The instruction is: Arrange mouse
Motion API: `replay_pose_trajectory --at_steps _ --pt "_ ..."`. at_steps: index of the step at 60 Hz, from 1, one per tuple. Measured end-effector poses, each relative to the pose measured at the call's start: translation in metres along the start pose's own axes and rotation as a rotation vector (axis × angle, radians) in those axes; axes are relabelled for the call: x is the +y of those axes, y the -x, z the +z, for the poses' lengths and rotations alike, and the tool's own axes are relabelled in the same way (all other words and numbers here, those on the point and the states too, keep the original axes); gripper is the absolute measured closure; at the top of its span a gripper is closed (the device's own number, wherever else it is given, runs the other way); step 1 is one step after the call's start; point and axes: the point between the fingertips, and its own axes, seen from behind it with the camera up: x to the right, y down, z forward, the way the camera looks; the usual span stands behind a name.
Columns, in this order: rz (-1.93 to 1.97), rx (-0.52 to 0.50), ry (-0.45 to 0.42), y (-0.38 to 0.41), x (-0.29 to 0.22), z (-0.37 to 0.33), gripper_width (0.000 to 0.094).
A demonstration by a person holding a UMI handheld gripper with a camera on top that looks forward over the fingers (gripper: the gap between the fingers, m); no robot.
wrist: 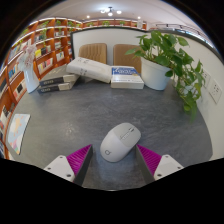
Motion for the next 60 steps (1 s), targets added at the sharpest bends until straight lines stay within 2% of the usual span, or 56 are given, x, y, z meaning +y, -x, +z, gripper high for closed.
replay_pose_trajectory --at_steps 7,19,27,31,38,46,51,54,60 --pt "-0.034 -0.024 0.016 0.004 -0.022 0.020 0.0073" --pt "-0.054 -0.054 0.037 0.019 -0.049 0.043 0.0134" --pt "-0.060 -0.041 0.034 0.020 -0.054 0.051 0.0273" --pt "-0.046 -0.025 0.023 0.016 -0.056 0.052 0.0432" --pt "-0.055 -0.008 0.009 0.016 -0.057 0.053 0.0473" --pt "-0.056 0.028 0.031 0.015 -0.056 0.052 0.0603" --pt "-0.039 0.078 0.054 0.015 -0.058 0.046 0.0604" --pt "-0.022 0.115 0.025 0.018 -0.075 0.032 0.0603" --pt "0.028 0.175 -0.088 0.045 -0.136 -0.017 0.0604"
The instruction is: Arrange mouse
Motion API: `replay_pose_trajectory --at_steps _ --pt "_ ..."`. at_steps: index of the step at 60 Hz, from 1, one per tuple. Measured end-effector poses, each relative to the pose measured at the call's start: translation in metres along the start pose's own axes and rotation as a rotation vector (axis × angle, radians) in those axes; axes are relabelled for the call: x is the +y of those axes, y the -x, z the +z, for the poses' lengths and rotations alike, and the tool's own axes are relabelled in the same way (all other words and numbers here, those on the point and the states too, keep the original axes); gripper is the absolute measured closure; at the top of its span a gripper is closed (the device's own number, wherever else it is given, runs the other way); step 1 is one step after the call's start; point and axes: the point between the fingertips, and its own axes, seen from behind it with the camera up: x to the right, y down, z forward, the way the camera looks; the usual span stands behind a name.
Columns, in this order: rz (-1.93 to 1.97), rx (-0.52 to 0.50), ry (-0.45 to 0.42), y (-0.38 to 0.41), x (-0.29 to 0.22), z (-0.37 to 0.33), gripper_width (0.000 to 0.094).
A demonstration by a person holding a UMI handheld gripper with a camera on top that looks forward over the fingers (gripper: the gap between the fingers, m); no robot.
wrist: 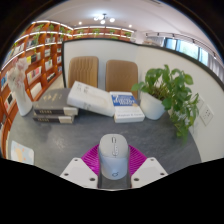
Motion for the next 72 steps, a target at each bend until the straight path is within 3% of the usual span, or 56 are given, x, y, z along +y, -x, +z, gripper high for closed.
replay_pose_trajectory --at_steps 10,15,24,32,40,52,60,61,63,72 --pt "0.050 0.010 -0.204 0.082 -0.101 -0.100 0.0604" --pt "0.055 -0.031 -0.258 0.134 -0.131 -0.137 0.0604" --pt "0.031 -0.109 -0.296 0.237 -0.141 -0.173 0.0606" --pt "0.021 -0.205 -0.229 0.326 -0.103 -0.167 0.0606" --pt "-0.040 -0.243 -0.111 0.390 -0.024 -0.134 0.0608" --pt "-0.085 -0.225 0.068 0.422 0.086 -0.086 0.0606" --pt "-0.085 -0.209 0.124 0.428 0.128 -0.067 0.0590" --pt "-0.084 -0.207 0.135 0.428 0.134 -0.065 0.0534" --pt "-0.087 -0.201 0.098 0.428 0.130 -0.064 0.0580" --pt "-0.069 -0.193 0.097 0.427 0.130 -0.065 0.0513"
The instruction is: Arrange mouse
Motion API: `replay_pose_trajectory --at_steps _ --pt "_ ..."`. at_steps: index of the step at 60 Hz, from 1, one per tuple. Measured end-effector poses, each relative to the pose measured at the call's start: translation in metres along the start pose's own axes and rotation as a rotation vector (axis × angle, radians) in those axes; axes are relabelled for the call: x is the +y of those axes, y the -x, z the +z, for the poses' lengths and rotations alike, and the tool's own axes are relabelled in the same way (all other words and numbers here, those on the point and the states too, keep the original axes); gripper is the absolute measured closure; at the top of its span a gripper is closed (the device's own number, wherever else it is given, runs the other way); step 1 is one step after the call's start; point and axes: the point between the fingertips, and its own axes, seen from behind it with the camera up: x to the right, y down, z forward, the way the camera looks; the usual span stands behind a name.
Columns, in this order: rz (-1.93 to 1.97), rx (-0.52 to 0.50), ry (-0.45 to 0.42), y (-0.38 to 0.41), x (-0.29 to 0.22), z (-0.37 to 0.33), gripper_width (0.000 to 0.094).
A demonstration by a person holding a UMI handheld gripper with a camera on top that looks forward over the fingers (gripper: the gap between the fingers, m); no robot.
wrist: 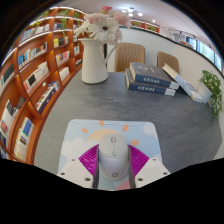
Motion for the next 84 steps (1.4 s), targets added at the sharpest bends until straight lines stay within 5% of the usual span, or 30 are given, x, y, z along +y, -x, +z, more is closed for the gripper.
replay_pose_trajectory --at_steps 7,11,13,28,50,84 --pt "0.011 -0.005 0.013 0.001 0.002 0.001 0.0400" --pt "0.040 0.006 0.037 -0.003 0.003 -0.004 0.0119" --pt "0.043 0.008 0.034 -0.005 0.002 -0.007 0.0060" --pt "0.069 -0.001 -0.081 -0.049 -0.047 -0.082 0.0073" --pt "0.107 0.059 -0.233 -0.228 -0.087 -0.198 0.0077" --pt "0.080 0.048 -0.269 -0.373 -0.056 -0.264 0.0088"
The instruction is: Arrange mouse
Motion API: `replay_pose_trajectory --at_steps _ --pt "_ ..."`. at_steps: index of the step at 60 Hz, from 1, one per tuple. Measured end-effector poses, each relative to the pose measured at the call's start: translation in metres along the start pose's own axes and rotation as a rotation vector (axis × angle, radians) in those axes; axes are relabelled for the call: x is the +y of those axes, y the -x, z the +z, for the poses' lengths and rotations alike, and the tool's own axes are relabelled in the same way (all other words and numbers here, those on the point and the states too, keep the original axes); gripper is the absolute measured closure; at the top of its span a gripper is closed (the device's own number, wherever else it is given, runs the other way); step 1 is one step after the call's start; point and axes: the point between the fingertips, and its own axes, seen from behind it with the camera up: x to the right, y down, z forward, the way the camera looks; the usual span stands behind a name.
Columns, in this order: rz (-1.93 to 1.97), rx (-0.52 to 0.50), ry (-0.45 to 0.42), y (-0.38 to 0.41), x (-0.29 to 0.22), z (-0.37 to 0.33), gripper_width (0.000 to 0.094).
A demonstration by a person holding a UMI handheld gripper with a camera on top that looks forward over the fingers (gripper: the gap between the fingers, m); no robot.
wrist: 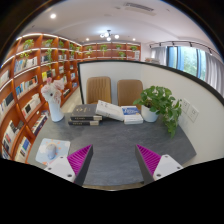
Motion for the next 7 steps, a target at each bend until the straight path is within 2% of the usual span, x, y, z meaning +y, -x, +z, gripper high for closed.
replay_pose_trajectory --at_steps 7 --pt "0.010 -0.013 -0.001 -0.0019 -0.0011 -0.0029 0.0088"
